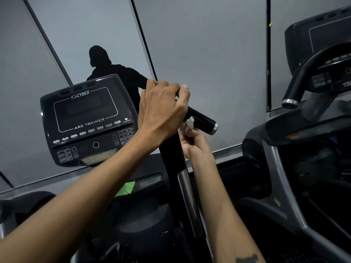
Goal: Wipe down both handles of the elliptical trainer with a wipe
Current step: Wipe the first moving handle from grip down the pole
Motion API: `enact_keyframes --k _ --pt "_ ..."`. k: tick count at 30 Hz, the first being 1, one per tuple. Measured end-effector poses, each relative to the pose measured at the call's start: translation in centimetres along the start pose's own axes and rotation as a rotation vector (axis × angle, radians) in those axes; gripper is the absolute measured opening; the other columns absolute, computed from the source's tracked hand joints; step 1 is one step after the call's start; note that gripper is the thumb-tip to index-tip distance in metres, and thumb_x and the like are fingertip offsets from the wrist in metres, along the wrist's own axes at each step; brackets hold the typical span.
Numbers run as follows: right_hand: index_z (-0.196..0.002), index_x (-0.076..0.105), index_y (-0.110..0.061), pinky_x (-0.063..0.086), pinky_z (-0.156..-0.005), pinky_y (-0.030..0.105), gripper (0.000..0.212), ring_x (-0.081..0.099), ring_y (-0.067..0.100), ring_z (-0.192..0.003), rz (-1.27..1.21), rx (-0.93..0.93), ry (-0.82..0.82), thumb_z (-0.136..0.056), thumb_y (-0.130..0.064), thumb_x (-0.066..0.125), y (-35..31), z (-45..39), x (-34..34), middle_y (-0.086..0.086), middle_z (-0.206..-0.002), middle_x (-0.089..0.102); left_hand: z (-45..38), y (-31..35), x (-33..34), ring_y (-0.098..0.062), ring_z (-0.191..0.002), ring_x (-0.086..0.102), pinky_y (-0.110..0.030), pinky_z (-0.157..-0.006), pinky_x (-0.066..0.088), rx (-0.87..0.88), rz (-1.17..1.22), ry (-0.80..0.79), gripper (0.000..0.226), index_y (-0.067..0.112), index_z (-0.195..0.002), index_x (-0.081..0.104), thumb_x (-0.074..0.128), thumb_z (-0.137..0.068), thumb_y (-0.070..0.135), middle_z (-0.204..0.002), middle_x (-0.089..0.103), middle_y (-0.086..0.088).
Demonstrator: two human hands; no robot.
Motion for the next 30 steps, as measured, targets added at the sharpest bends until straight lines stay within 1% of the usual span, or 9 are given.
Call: enact_keyframes --k 2,4,7,11,16,20,26,28,30 --pt "-0.084 0.065 0.005 0.062 -0.052 0.037 0.031 0.068 0.026 -0.074 -0.174 0.087 -0.028 -0.097 0.017 0.039 0.4 0.3 1.4 0.016 -0.065 0.070 0.0 -0.1 -0.1 -0.017 -0.100 0.040 -0.032 -0.082 0.031 0.002 0.007 0.005 0.052 0.017 -0.085 0.070 0.029 -0.098 0.046 -0.085 0.060 0.002" --pt "-0.086 0.065 0.005 0.059 -0.043 0.033 0.027 0.070 0.025 -0.055 -0.110 0.047 -0.010 -0.097 0.016 0.042 -0.6 0.6 0.1 0.016 -0.063 0.068 0.0 0.0 -0.1 -0.017 -0.100 0.040 -0.032 -0.082 0.031 -0.002 0.008 0.001 0.052 0.017 -0.083 0.068 0.027 -0.097 0.047 -0.084 0.058 0.003" --pt "-0.078 0.061 0.001 0.061 -0.054 0.028 0.030 0.065 0.019 -0.043 -0.071 -0.006 -0.004 -0.097 0.015 0.042 -1.3 0.8 -0.5 0.010 -0.054 0.064 0.0 0.2 -0.2 -0.018 -0.100 0.040 -0.031 -0.082 0.030 0.002 -0.001 0.007 0.051 0.018 -0.081 0.066 0.027 -0.097 0.047 -0.081 0.055 0.005" --pt "-0.080 0.060 0.002 0.061 -0.079 0.030 0.031 0.069 0.023 -0.048 -0.020 0.009 -0.039 -0.095 0.019 0.039 1.0 -0.7 1.6 0.014 -0.057 0.067 0.0 0.0 -0.2 -0.018 -0.101 0.041 -0.031 -0.082 0.030 0.005 0.008 0.007 0.052 0.017 -0.084 0.070 0.028 -0.098 0.046 -0.082 0.055 0.005" --pt "-0.080 0.064 0.007 0.056 -0.045 0.023 0.030 0.062 0.021 -0.049 -0.060 0.007 -0.106 -0.074 0.025 0.040 -1.4 -0.4 0.2 0.019 -0.073 0.062 0.0 0.1 -0.1 -0.016 -0.100 0.039 -0.030 -0.082 0.028 -0.002 0.001 0.001 0.045 0.021 -0.078 0.061 0.029 -0.096 0.047 -0.081 0.055 0.005" --pt "-0.090 0.061 0.005 0.062 -0.068 0.030 0.031 0.062 0.024 -0.069 -0.038 -0.018 -0.053 -0.095 0.020 0.035 0.0 -1.4 0.9 0.018 -0.074 0.064 0.0 0.0 -0.1 -0.016 -0.100 0.038 -0.030 -0.082 0.029 0.005 0.002 0.000 0.049 0.017 -0.082 0.068 0.031 -0.098 0.046 -0.082 0.056 0.004" --pt "-0.102 0.061 0.006 0.057 -0.049 0.024 0.037 0.060 0.018 -0.054 -0.076 0.029 -0.123 -0.076 0.023 0.042 -0.5 -0.6 0.8 0.016 -0.083 0.060 0.1 0.3 0.0 -0.017 -0.100 0.039 -0.031 -0.082 0.030 0.014 -0.005 -0.004 0.051 0.016 -0.084 0.069 0.030 -0.097 0.046 -0.083 0.058 0.002" --pt "-0.112 0.062 0.009 0.063 -0.074 0.028 0.034 0.072 0.022 -0.075 -0.056 0.019 -0.108 -0.084 0.020 0.047 0.9 -0.8 1.5 0.018 -0.094 0.068 0.1 0.3 0.0 -0.018 -0.101 0.040 -0.032 -0.082 0.031 0.015 -0.003 -0.008 0.051 0.016 -0.084 0.070 0.031 -0.097 0.046 -0.084 0.058 0.002" --pt "-0.121 0.060 0.006 0.053 -0.103 0.032 0.040 0.072 0.028 -0.096 0.037 0.047 -0.072 -0.082 0.016 0.060 2.2 -0.6 1.6 0.019 -0.105 0.070 0.1 0.2 -0.1 -0.020 -0.103 0.043 -0.032 -0.083 0.032 0.020 0.001 -0.012 0.052 0.015 -0.085 0.071 0.031 -0.097 0.046 -0.084 0.057 0.002"
Point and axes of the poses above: each hand's wrist, its own z-axis away from the middle knuckle, its own x-axis out of the palm, y = z × x, the point moved 10 cm from there along -z, towards the middle knuckle
